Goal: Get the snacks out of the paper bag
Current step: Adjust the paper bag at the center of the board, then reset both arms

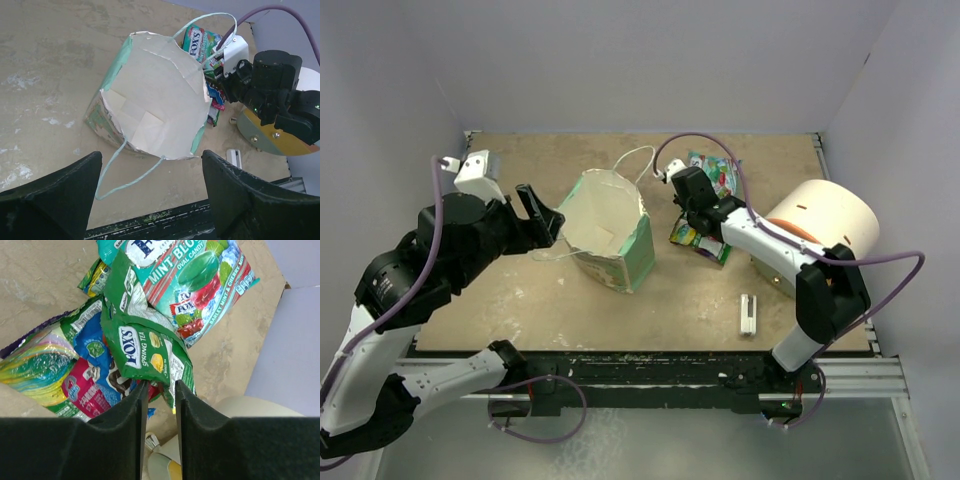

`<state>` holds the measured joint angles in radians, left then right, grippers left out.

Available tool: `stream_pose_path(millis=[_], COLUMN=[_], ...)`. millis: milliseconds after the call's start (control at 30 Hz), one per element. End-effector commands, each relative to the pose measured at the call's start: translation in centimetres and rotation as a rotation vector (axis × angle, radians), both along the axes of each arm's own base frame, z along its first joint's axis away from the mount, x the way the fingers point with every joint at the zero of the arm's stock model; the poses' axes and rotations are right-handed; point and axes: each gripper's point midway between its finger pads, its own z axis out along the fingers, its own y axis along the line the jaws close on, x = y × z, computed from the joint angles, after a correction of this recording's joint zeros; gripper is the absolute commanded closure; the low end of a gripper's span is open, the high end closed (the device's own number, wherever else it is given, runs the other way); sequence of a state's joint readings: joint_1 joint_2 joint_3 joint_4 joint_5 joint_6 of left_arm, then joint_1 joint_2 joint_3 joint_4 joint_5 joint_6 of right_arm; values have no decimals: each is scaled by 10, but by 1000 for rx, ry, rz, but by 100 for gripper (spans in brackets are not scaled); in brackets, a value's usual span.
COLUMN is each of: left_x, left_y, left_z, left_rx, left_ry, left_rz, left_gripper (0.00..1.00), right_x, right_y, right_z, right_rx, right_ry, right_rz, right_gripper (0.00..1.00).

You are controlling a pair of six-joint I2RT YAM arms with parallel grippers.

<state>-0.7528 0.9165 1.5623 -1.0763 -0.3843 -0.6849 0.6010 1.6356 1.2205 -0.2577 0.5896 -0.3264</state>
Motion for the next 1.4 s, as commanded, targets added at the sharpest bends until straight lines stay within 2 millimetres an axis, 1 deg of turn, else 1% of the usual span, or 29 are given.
stream_pose_path(millis=[0, 100, 200, 300, 333, 367, 400, 433, 467, 500, 600, 667, 733, 800, 900, 1000, 1100, 1200, 1267, 1367], left_x=[4, 5, 5, 5, 5, 5, 5, 6, 6, 6, 7, 8, 8, 7, 4, 0, -7, -14, -16, -18], left_y=[4, 4, 4, 2, 2, 1, 0, 0, -1, -1, 1, 2, 3, 6, 7, 9, 11, 12, 13, 15], left_z=[18, 20, 23, 25, 26, 26, 27, 29, 31, 34, 46, 56, 64, 76, 91, 101, 110, 116, 114, 111], left_rx=[6, 5, 2, -5, -7, -8, -9, -7, -8, -9, -6, 0, 8, 3, -10, -24, -45, -59, -60, -59], left_ry=[-55, -59, -64, -69, -71, -73, -77, -83, -91, -100, -139, -174, -204, -234, -272, -300, -327, -345, -343, -338], left_rz=[10, 10, 9, 5, 2, -1, -5, -10, -15, -17, -22, -30, -34, -31, -48, -56, -74, -100, -100, -100], left_gripper=[16, 16, 15, 15, 14, 14, 14, 14, 12, 9, 2, 1, 1, 1, 1, 1, 1, 1, 1, 1], right_x=[-7, -13, -21, -33, -39, -44, -49, -55, -60, -67, -92, -108, -126, -144, -174, -199, -219, -234, -236, -238], right_y=[0, 3, 6, 23, 27, 31, 33, 35, 35, 33, 19, 2, -16, -35, -61, -83, -103, -118, -124, -126], right_z=[33, 51, 71, 92, 102, 114, 127, 142, 159, 178, 228, 262, 288, 310, 335, 356, 364, 366, 359, 356], right_rx=[87, 153, 241, 392, 439, 493, 545, 599, 655, 709, 834, 895, 970, 1044, 1109, 1152, 1198, 1231, 1233, 1244], right_ry=[-46, -65, -80, -60, -64, -73, -91, -114, -146, -179, -282, -374, -441, -492, -548, -612, -647, -651, -635, -626], right_rz=[-22, -22, -25, 12, 25, 39, 46, 56, 59, 63, 73, 55, 17, -39, -78, -78, -123, -180, -232, -256], right_gripper=[66, 60, 50, 36, 31, 23, 14, 3, 0, 0, 0, 0, 0, 0, 0, 0, 0, 0, 0, 0])
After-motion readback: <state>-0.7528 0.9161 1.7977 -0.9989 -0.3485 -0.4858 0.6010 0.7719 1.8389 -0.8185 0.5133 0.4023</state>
